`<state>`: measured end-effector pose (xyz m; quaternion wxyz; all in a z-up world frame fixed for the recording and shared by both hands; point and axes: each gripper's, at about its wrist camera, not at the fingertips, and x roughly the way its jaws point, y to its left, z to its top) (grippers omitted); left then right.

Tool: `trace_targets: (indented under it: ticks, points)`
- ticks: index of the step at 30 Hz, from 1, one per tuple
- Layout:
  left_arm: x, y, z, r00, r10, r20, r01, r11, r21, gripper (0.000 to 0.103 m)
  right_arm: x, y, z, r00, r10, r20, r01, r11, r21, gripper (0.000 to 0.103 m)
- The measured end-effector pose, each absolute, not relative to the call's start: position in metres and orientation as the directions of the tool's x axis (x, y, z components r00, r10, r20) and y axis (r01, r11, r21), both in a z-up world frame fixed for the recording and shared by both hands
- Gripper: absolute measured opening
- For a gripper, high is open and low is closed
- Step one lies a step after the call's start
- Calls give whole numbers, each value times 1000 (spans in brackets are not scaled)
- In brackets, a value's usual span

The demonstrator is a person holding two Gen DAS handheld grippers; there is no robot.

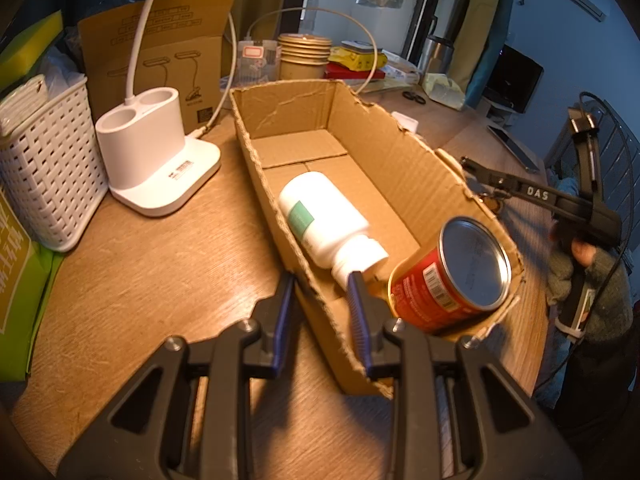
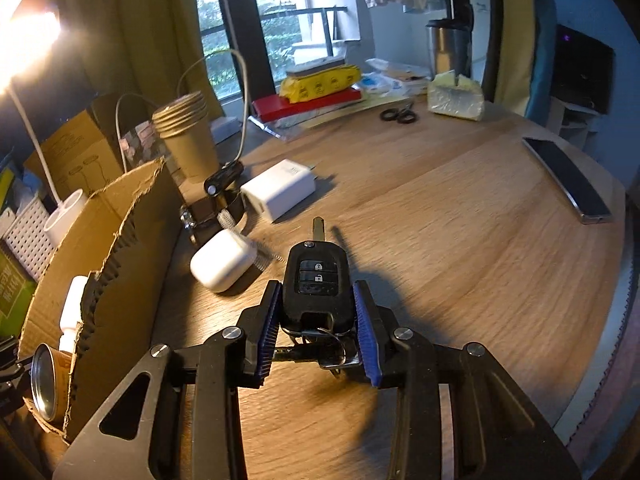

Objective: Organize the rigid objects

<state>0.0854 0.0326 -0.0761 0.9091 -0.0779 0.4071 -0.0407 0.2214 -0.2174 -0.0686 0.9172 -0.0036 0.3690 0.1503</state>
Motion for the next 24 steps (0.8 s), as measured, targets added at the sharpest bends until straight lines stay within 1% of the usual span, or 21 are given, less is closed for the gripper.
trace_targets:
  ticks: [10,24]
  points:
    - [85,33,-76,665,-137,-734,10,985,-175,29,207,-218,-45,725,287,-626,-292,951,99,37]
    - [85,33,-76,665,-137,-734,10,985,-175,29,173,-183,6,749,405,-524,-428,900,84,37]
